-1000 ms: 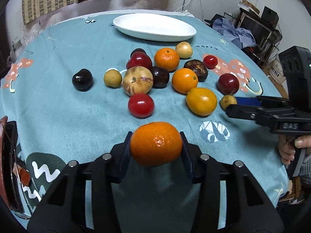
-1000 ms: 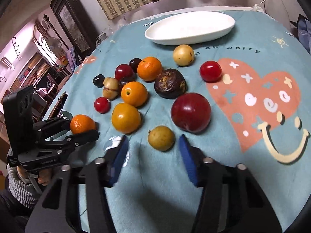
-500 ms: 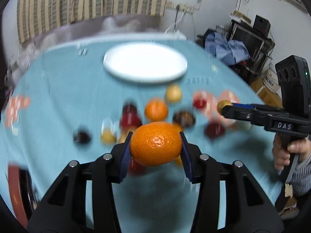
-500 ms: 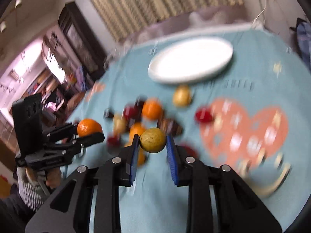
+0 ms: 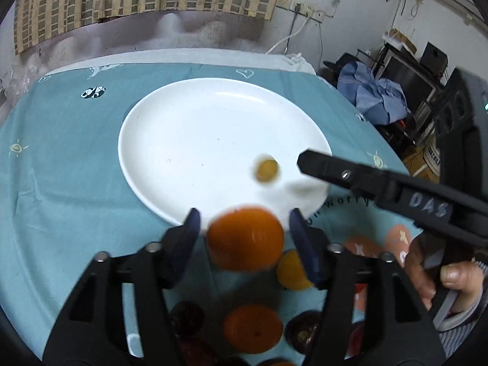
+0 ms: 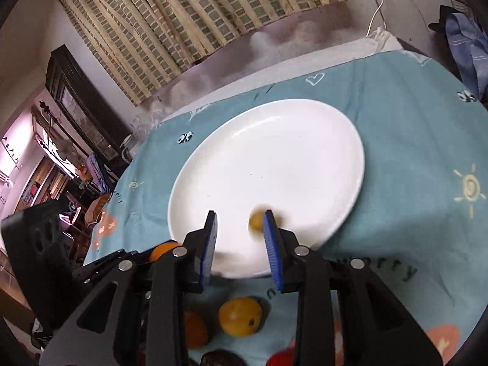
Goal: Organize fruits
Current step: 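Release the small yellow fruit onto the white plate with the right tool while the left tool moves, then grasp a dark cherry with the left tool while the right tool grasps a red plum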
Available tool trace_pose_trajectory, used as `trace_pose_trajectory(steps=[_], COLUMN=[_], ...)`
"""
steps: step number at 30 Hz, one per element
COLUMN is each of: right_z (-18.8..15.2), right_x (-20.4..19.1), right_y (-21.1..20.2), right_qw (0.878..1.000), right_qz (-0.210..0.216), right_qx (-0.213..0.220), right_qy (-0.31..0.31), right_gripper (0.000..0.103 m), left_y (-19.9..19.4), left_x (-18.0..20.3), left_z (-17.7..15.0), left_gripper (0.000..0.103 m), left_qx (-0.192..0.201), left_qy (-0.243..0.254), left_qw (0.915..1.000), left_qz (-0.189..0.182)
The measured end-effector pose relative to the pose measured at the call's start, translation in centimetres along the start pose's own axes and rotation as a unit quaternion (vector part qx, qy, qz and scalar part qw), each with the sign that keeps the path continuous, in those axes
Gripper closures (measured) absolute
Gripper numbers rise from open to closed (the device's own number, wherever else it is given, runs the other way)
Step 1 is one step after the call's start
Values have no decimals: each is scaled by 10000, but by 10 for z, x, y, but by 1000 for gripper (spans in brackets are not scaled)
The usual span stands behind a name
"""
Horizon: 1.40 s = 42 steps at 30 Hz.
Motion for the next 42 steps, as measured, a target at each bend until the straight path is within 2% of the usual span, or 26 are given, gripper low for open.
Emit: trace_pose_trajectory(steps=[2,5,6,9,10,13,19,22,24,27,31,40,41,42], right_z=[0,-2,-3,-12,-16,-28,-48,-58,-62,-72,-91,-96,-99,-100], right_x=[3,1,-1,-3,-5,-9,-10,-5,-6,-10,-11,-12,-13,-12], right_y=[-5,-25,-31,-58,-67,-82,-103,-111,-117,-128,-135,-133,-135,-134], right_qw=[9999,9998,9999,9998,9994,9990,9987,9990,9988,9984,9981,9980,9981,9982], right_qz=[52,95,96,30,30,56,230,266,328,384,360,337,318,303], right_qx=[2,11,-5,198,334,406,430,349,367,381,303,258,260,254], right_qy=[104,177,126,-32,-86,-179,-149,-42,-44,-188,-396,-471,-468,-459], right_gripper=[72,71,68,21,19,19,19,19,19,19,19,19,19,19], left_y=[-6,-27,-36,-61,-67,-76,-100,-109,-115,-122,-125,-120,-119,-117], left_x=[-2,-17,-23,-46,-53,-61,-69,-87,-92,-94,-102,-129,-132,-134], left_z=[2,8,9,4,-2,-25,-59,-73,-80,-93,-96,-90,-88,-89], left_gripper=[37,23,20,18,18,18,15,15,15,15,15,16,18,27], left_qx=[80,355,441,610,607,469,496,412,387,294,292,390,381,331], left_qy=[28,-8,-53,-278,-407,-519,-156,-318,-409,-157,-367,-315,-275,-281], left_qw=[10000,9991,9985,9962,9956,9953,9931,9904,9904,9895,9889,9810,9801,9804], left_qz=[12,234,319,550,585,674,1056,1281,1261,1410,1411,1874,1926,1923])
Point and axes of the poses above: each gripper's, at about its wrist camera, not at the fingertips, and y roughly the way its jaws point, x to its right, z to its top, the point moved 10 cm from there along y, roughly the way its jaws point, and after that the axes turned 15 degrees about x, right-handed, at the moved point
